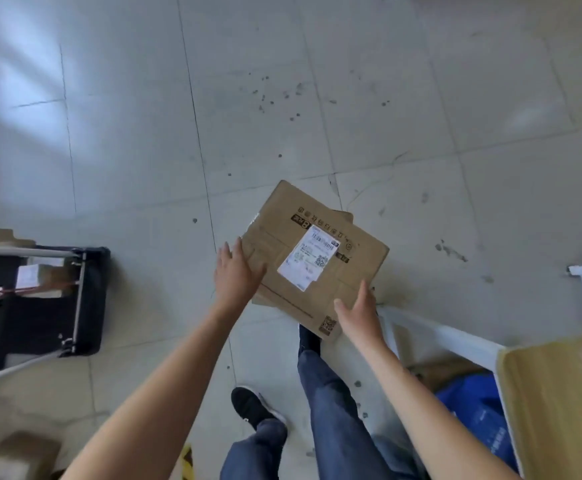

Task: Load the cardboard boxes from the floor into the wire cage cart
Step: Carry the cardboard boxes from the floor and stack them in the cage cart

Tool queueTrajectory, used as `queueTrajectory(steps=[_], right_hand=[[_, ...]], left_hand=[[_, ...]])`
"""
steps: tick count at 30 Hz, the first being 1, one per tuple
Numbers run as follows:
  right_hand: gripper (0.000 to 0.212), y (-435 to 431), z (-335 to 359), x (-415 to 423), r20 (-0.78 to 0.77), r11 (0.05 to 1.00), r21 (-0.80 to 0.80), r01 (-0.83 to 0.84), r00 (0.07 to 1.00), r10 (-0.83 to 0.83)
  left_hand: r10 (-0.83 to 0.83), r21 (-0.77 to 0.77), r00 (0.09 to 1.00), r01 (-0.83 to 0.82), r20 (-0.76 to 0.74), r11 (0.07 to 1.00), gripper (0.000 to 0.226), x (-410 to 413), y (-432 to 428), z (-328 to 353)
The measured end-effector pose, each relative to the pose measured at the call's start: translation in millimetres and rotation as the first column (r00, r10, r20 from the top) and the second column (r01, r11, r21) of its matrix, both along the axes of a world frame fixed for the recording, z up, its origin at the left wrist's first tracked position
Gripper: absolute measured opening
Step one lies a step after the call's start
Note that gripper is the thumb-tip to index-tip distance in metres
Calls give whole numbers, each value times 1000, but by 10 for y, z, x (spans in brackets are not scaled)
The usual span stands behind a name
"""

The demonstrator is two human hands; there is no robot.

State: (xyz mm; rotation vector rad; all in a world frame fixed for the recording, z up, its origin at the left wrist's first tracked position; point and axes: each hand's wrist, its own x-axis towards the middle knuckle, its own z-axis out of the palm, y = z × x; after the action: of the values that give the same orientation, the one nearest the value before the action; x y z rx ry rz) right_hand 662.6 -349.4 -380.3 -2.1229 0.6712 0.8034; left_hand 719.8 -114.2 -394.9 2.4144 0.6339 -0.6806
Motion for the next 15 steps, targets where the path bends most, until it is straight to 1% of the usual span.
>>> queueTrajectory(steps=[1, 2, 3, 5, 7, 8, 10, 12, 15], right_hand=[[84, 6, -93, 45, -7, 999, -23, -22, 1000, 22], [88, 16, -165, 85, -5, 999, -38, -38, 999, 38], [93, 22, -221, 124, -3, 999, -40, -24, 1000, 24], [103, 8, -297, 205, -25, 996, -10, 91, 996, -91], [111, -40, -333, 300, -67, 980, 48, 194, 979, -191], [113, -85, -331, 347, -76, 974, 63, 216, 974, -211], [112, -116, -299, 446, -89, 981, 61, 186, 980, -180], [105, -88, -210, 542, -78, 990, 53, 130, 989, -126], [95, 95, 0, 738, -50, 996, 80, 23, 999, -19]], left_hand=[[41, -28, 999, -42, -34, 999, 89, 33, 70, -135], [87, -88, 994, -92, -67, 992, 89, 39, 137, -246], [151, -172, 984, -165, -93, 971, 83, 21, 195, -329], [251, -285, 959, -278, -128, 917, 71, -73, 274, -431], [296, -320, 943, -330, -151, 888, 73, -193, 320, -466], [311, -331, 937, -348, -162, 877, 74, -237, 309, -464], [379, -333, 902, -429, -207, 839, 75, -373, 310, -442], [460, -319, 855, -517, -241, 794, 76, -578, 321, -349], [601, -316, 753, -658, -266, 684, 79, -962, 342, -145]])
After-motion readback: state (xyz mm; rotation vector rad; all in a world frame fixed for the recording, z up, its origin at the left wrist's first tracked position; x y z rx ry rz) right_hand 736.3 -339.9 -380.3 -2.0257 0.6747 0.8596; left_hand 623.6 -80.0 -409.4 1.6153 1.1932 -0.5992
